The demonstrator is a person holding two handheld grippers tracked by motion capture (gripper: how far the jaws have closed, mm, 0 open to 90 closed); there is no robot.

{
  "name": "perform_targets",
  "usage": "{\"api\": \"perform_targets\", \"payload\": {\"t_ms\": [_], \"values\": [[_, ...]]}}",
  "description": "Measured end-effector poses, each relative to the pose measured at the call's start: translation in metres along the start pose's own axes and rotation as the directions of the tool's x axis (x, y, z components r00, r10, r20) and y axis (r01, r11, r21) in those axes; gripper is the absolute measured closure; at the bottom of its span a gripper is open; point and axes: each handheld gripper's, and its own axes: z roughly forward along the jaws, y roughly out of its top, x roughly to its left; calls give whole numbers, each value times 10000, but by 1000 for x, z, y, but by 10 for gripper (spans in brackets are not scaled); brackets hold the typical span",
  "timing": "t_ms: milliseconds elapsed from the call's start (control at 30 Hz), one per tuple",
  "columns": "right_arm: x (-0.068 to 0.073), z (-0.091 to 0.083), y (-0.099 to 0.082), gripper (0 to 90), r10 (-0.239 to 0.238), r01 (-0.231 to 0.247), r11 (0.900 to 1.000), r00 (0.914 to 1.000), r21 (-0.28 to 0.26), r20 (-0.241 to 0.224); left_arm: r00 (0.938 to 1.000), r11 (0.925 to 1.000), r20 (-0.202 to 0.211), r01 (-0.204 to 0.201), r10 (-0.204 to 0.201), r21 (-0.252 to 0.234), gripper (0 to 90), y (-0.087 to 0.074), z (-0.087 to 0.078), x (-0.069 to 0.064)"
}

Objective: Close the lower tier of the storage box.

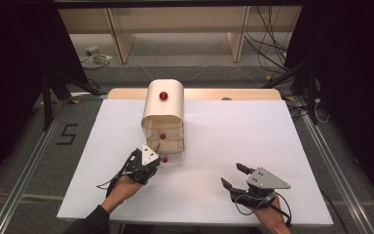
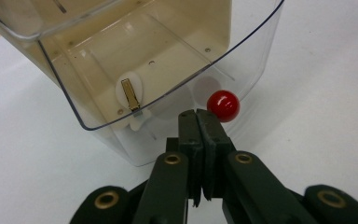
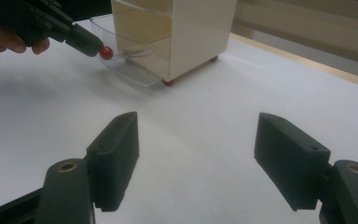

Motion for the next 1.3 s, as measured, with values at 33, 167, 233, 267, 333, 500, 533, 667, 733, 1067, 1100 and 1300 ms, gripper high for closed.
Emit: {"api": "perform_targets", "payload": {"t_ms": [33, 167, 233, 267, 333, 500, 533, 667, 733, 1067, 1100, 1300], "values": [[0, 0, 0, 316, 9, -9, 10000, 10000, 2, 3, 10000, 10000, -9, 7, -7, 7, 883, 0, 0, 0], [0, 0, 0, 316, 15, -15, 10000, 10000, 1, 4, 9999, 9999, -23, 118, -118, -38, 887, 1, 2, 0], [0, 0, 0, 316, 14, -14, 10000, 10000, 1, 0, 9999, 9999, -30, 147, -148, -49, 887, 1, 2, 1], [0, 0, 0, 316, 4, -4, 10000, 10000, 33, 5, 9999, 9999, -45, 116, -116, -44, 887, 1, 2, 1], [0, -1, 0, 316, -8, 8, 10000, 10000, 36, 6, 9999, 10000, -66, 76, -76, -18, 887, 1, 3, 2], [0, 0, 0, 316, -9, 9, 10000, 10000, 18, 18, 9999, 10000, -90, 93, -93, 7, 888, 2, 4, 2], [0, 0, 0, 316, -8, 8, 10000, 10000, 24, 11, 9999, 10000, -89, 76, -76, 8, 888, 2, 4, 2], [0, 0, 0, 316, -23, 23, 10000, 10000, 16, 14, 9997, 9998, -135, 205, -206, -82, 887, 3, 6, 2], [0, 0, 0, 316, -1, 1, 10000, 10000, 13, 18, 9997, 9999, -159, 159, -160, -65, 888, 3, 6, 3], [0, -1, 0, 316, 18, -18, 10000, 10000, 37, 10, 9995, 9996, -220, 238, -241, -146, 887, 4, 9, 3], [0, -1, 0, 316, 14, -14, 10000, 10000, 37, 14, 9996, 9998, -222, 180, -182, -99, 888, 4, 9, 4], [0, 0, 0, 316, 0, 0, 10000, 10000, 26, 21, 9995, 9997, -245, 202, -205, -124, 887, 5, 10, 4]]}}
